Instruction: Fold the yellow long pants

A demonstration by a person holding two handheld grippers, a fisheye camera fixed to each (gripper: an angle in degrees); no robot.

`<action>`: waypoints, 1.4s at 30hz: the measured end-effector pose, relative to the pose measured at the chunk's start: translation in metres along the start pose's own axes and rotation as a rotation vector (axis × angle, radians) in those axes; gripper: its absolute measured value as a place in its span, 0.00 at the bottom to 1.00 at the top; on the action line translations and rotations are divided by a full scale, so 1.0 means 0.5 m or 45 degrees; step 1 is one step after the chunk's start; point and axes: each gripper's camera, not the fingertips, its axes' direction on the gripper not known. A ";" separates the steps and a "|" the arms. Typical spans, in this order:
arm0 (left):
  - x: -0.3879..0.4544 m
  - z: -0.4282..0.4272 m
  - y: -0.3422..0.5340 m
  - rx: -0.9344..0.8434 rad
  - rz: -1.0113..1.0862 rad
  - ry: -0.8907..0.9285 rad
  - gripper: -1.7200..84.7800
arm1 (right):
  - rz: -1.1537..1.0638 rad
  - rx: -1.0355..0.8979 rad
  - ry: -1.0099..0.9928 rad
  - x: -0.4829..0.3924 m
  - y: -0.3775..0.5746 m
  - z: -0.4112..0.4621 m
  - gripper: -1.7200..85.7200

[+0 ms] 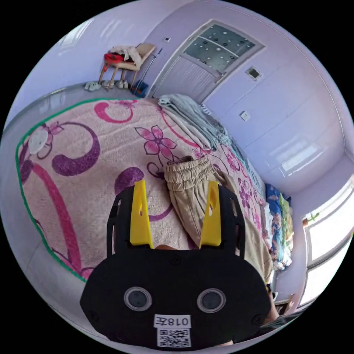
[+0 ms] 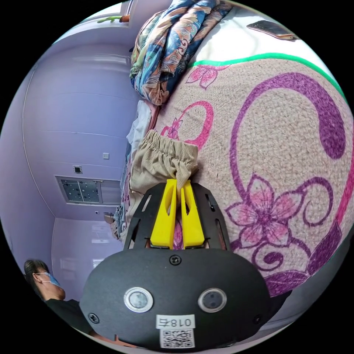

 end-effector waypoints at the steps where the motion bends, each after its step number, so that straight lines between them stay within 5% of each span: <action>1: -0.012 0.031 0.003 -0.021 -0.056 -0.010 0.27 | -0.002 0.001 0.011 -0.001 0.001 0.000 0.03; 7: 0.104 0.006 0.033 0.034 0.178 -0.248 0.08 | -0.015 -0.010 0.072 -0.005 0.004 -0.005 0.03; 12: 0.079 -0.059 0.100 0.063 0.098 -0.372 0.08 | -0.032 -0.028 0.072 -0.005 0.006 -0.009 0.03; 16: 0.002 -0.075 0.144 0.007 -0.123 -0.148 0.12 | -0.027 -0.036 0.046 0.001 0.008 -0.014 0.03; 20: 0.086 -0.245 0.176 0.399 -0.167 -0.295 0.13 | -0.047 -0.050 0.046 -0.001 0.011 -0.023 0.03; 23: 0.341 -0.256 0.140 0.508 0.312 -0.334 0.09 | -0.053 -0.053 0.056 -0.005 0.015 -0.026 0.03; 27: 0.717 -0.004 0.103 0.120 1.008 -0.072 0.02 | -0.037 -0.034 0.054 -0.011 0.025 -0.033 0.03; 31: 0.787 0.300 0.055 -0.356 0.869 -0.519 0.01 | -0.024 -0.024 0.044 -0.020 0.036 -0.044 0.03; 32: 0.783 0.308 0.049 -0.372 0.822 -0.480 0.01 | -0.028 -0.029 0.044 -0.025 0.038 -0.048 0.03; 39: 1.133 0.063 0.157 0.281 0.706 -0.376 0.03 | 0.004 0.033 -0.153 -0.029 0.068 -0.074 0.03; 42: 1.453 0.127 0.342 0.197 1.005 -0.105 0.01 | 0.012 0.071 -0.226 -0.034 0.088 -0.082 0.03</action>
